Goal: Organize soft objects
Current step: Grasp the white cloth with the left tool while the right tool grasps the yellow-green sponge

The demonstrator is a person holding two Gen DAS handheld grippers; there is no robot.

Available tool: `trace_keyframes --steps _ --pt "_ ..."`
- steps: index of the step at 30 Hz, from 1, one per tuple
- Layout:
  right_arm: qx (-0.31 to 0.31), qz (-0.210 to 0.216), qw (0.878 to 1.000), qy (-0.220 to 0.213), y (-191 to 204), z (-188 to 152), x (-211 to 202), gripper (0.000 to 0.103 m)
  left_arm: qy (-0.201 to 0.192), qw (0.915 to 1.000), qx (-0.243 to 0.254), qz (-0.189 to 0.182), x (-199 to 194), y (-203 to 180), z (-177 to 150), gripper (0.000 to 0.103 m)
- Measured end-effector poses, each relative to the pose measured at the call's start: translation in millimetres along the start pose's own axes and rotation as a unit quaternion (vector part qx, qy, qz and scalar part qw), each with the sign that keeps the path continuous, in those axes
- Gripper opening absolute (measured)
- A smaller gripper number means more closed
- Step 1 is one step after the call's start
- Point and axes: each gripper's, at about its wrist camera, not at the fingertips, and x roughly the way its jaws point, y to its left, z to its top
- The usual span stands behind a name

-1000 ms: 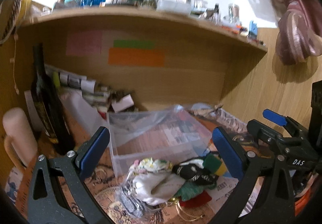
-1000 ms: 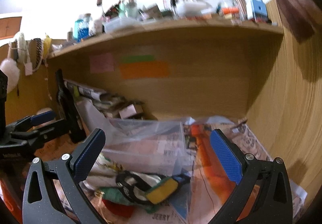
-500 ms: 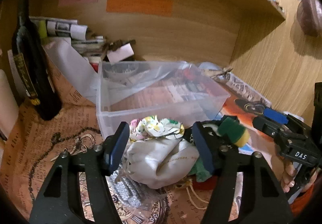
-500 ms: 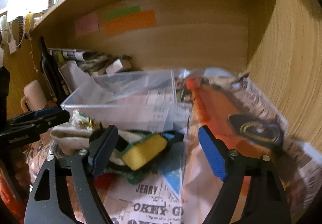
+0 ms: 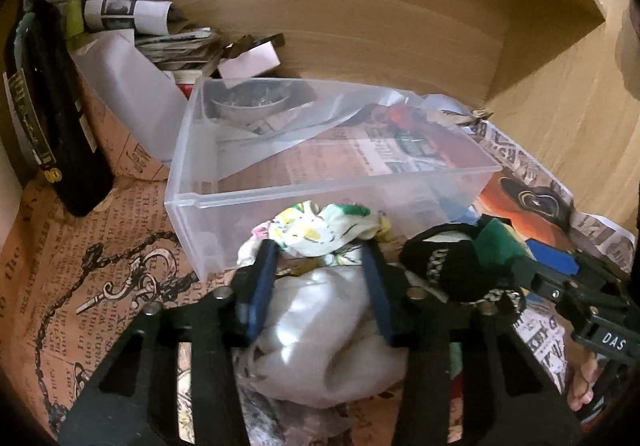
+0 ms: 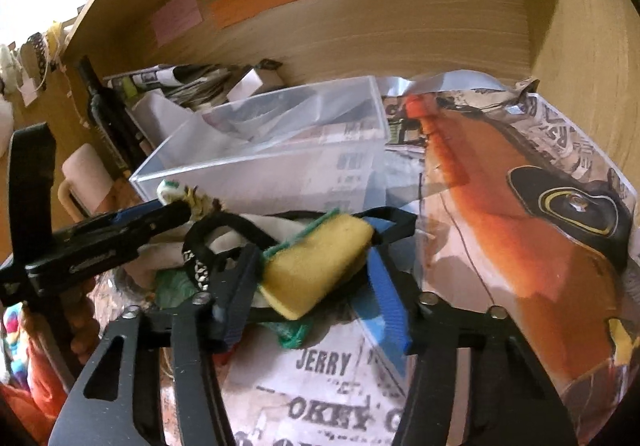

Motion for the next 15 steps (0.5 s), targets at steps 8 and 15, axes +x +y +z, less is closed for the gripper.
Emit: trace_keyframes --steps 8,15 --pt "-0.015 -0.001 1.000 -0.004 4 -3 -5 0.035 0.002 0.9997 -0.018 -0.014 -2 9 1 0.011" --pt "-0.016 -0.007 0.999 -0.037 4 5 -22 0.034 -0.021 0.9997 -0.009 -0.010 -23 5 -1 0.008"
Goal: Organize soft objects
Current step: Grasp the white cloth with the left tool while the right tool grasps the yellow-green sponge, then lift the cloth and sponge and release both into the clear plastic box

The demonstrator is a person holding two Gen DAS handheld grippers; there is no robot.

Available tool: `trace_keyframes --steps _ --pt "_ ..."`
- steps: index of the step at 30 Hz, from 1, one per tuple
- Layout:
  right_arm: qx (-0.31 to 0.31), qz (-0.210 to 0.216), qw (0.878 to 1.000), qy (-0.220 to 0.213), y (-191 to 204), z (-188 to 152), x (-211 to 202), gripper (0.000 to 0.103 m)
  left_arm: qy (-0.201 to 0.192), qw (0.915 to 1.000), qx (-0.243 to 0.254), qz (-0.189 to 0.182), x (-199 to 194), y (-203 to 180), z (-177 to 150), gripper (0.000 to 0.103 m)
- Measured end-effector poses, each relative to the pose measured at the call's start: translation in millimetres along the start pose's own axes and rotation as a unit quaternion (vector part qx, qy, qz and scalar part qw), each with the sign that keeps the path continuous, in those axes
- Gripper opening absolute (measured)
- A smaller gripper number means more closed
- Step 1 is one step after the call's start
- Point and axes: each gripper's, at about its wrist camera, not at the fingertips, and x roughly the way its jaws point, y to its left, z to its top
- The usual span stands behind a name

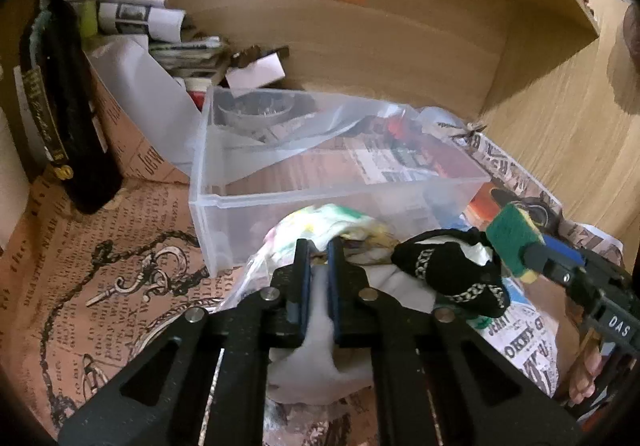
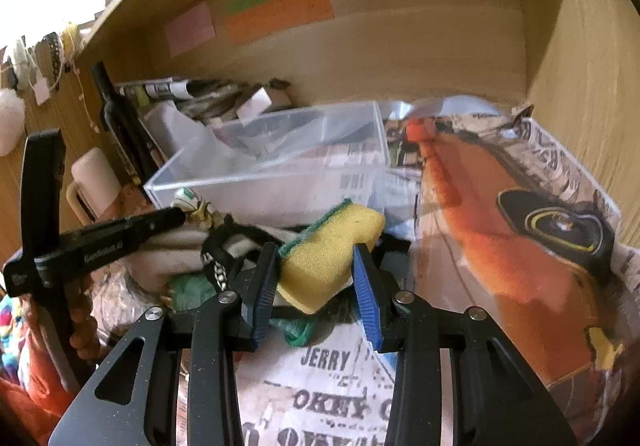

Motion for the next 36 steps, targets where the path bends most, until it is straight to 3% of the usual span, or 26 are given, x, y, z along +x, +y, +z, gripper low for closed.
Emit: trace_keyframes --steps 6,9,11,13,15,22,23,25,27,31,36 --pt "-0.005 -0.002 0.999 -0.032 1 11 -14 0.034 -0.027 0.9996 0.009 0.002 -20 -3 5 0.007" --pt "-0.007 0.000 0.999 -0.046 3 16 -20 0.034 -0.017 0.9996 0.022 0.008 -20 -8 8 0.009" --pt "-0.008 0.002 0.999 -0.052 3 18 -22 0.034 0.001 0.9998 0.018 -0.001 -15 -7 9 0.026" --pt "-0.007 0.003 0.998 -0.055 3 18 -23 0.034 0.009 0.9999 0.004 -0.008 -9 -3 9 0.060" --pt "-0.006 0.004 0.999 -0.054 3 17 -23 0.034 0.008 0.9999 -0.001 -0.006 -4 -3 8 0.064" --pt "-0.002 0.004 0.999 -0.042 1 12 -21 0.034 0.043 0.9989 -0.018 0.000 27 3 9 0.062" --pt "-0.001 0.004 0.999 -0.041 0 11 -21 0.034 0.047 0.9987 -0.020 0.001 30 4 8 0.059" --pt "-0.001 0.006 0.999 -0.042 0 11 -22 0.034 0.054 0.9982 -0.024 0.002 35 7 7 0.039" --pt "-0.001 0.006 0.999 -0.042 0 10 -21 0.034 0.054 0.9981 -0.029 0.000 34 8 7 0.029" --pt "-0.003 0.009 0.999 -0.037 1 10 -18 0.034 0.042 0.9989 -0.022 -0.004 23 7 7 0.016" --pt "-0.006 0.020 0.999 -0.038 3 15 -14 0.034 0.016 0.9999 -0.003 -0.003 3 0 11 0.014"
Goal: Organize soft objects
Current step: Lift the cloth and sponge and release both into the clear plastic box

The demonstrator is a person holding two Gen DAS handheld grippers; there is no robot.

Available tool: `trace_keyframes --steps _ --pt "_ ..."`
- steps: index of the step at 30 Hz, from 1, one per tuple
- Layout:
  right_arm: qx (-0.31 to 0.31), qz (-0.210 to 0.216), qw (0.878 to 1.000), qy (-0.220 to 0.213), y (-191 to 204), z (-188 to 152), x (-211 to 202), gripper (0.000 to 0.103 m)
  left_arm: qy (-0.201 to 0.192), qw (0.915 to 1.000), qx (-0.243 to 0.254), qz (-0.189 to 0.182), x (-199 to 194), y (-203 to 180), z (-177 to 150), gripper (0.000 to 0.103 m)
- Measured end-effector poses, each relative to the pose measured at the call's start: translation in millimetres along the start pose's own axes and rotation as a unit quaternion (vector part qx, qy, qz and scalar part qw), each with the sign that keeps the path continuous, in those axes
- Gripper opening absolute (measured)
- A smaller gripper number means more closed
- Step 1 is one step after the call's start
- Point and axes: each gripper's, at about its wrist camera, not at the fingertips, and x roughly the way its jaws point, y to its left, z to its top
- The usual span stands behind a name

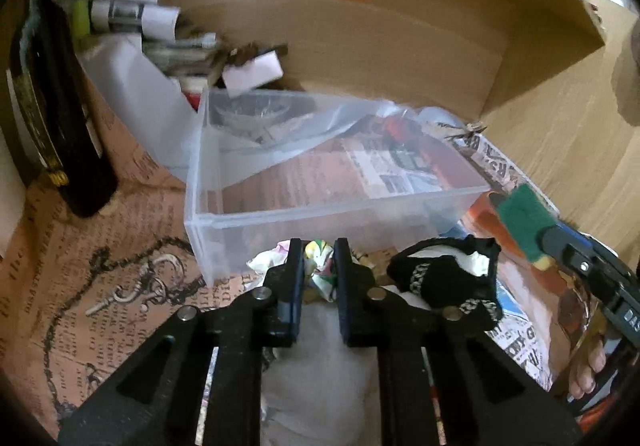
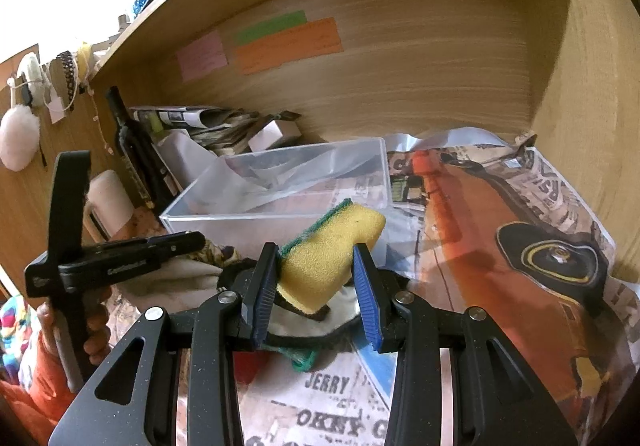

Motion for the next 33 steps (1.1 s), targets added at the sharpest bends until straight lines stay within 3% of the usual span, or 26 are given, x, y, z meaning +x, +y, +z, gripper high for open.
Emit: trace_keyframes --steps 9,20,27,33 --pt "-0.025 0.015 0.999 -0.032 14 24 -1 0.034 -0.067 0.9975 0.020 -0.007 -46 -11 22 0.013" --pt "-0.070 0.011 0.996 -0.054 34 58 17 0.034 -0.137 0.9897 0.031 0.024 -65 -5 61 0.014" --pt "-0.083 0.002 0.996 -0.028 36 74 51 0.034 -0.119 0.9916 0.026 0.042 -38 8 77 0.014" --pt "-0.090 -0.013 0.996 0.013 31 78 86 0.034 -0.062 0.9971 0.017 0.041 7 25 84 0.014"
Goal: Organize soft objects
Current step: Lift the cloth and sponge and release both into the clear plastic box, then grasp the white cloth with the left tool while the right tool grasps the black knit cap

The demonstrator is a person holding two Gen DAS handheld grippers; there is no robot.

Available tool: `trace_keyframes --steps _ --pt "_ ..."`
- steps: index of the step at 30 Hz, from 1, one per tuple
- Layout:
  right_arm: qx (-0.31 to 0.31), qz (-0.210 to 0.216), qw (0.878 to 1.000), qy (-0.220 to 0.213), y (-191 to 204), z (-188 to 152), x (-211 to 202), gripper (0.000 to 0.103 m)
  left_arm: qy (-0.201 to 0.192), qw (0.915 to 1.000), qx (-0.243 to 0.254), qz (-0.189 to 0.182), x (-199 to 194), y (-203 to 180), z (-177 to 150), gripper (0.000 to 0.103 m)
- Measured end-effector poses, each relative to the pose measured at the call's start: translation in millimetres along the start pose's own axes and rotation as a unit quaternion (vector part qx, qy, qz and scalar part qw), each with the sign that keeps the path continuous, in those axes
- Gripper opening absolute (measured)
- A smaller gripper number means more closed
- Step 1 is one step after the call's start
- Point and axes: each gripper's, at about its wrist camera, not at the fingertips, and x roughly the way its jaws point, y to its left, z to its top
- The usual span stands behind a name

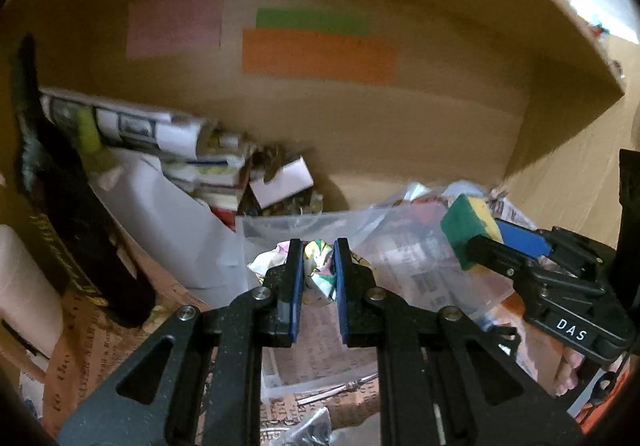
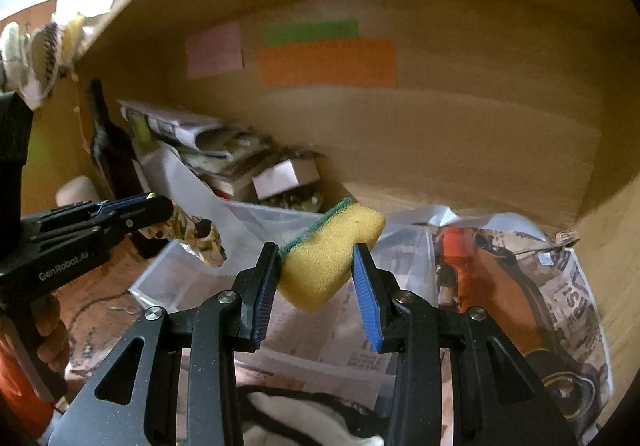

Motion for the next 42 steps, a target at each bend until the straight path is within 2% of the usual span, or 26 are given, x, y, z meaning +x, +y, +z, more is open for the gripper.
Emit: trace_keyframes --steps 7,16,20,23,25,28,32,34,37,42 --pt "0.002 0.000 0.998 0.062 -6 -9 36 0.034 0.059 0.9982 0.007 -0.008 39 3 -9 0.014" --pt "-0.001 0.008 0.994 0.107 -8 -16 58 0.036 0.081 0.9963 0.027 -0.011 63 -2 -17 0.015" --pt "-0.006 0.004 0.994 0.111 -6 -16 59 0.037 0.084 0.9959 0.034 -0.006 66 -5 -17 0.022" --pt "-0.008 0.005 0.993 0.114 -5 -15 59 0.040 0.075 0.9963 0.043 -0.002 61 -7 -16 0.034" --pt "-0.011 0.002 0.994 0.110 -4 -14 56 0.048 0.067 0.9967 0.047 0.000 54 -7 -16 0.046" --pt "-0.015 -0.002 0.995 0.095 -2 -11 48 0.057 0.054 0.9973 0.050 0.002 44 -8 -15 0.051" --pt "-0.020 -0.008 0.998 0.066 2 -5 28 0.064 0.035 0.9982 0.048 -0.005 24 -8 -12 0.057" --pt "-0.024 -0.014 0.998 0.047 5 -3 14 0.071 0.018 0.9985 0.052 -0.004 10 -9 -10 0.063" --pt "-0.031 -0.019 0.999 0.018 11 -1 -9 0.075 -0.006 0.9982 0.059 -0.004 -8 -12 -11 0.066" --pt "-0.038 -0.017 0.999 -0.009 19 -5 -38 0.075 -0.032 0.9974 0.062 -0.017 -39 -13 -18 0.072"
